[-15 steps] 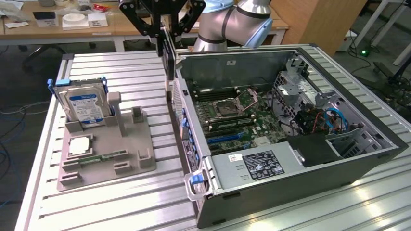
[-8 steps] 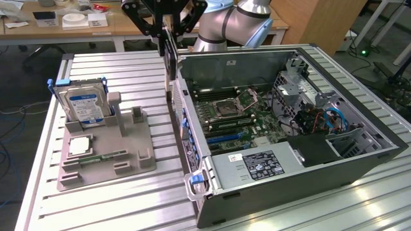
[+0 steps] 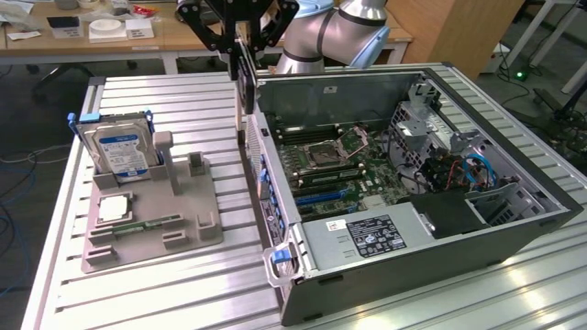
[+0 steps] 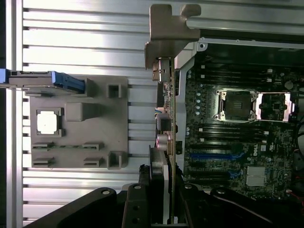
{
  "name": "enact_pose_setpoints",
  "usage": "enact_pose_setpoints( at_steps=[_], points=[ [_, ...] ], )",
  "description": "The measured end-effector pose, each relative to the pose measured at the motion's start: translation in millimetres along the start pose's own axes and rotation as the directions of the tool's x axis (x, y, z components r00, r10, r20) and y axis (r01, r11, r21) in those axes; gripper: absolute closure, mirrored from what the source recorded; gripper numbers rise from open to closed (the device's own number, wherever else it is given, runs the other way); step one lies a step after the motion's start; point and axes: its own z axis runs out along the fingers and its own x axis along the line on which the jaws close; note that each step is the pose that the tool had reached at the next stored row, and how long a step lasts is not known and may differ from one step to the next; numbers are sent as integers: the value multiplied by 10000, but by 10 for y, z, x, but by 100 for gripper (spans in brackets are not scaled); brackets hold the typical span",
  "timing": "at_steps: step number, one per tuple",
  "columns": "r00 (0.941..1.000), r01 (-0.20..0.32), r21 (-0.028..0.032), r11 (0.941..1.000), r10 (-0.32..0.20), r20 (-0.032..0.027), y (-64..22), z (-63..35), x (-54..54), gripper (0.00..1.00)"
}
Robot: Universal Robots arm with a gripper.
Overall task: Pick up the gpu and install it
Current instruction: 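Pick up the gpu and move the gpu toward the slot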
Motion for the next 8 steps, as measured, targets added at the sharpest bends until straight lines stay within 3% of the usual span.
enact_pose_setpoints(
  at_steps=[8],
  points=[
    [10000,2,0,10000,-2,1,-1,1,-31,72]
  ],
)
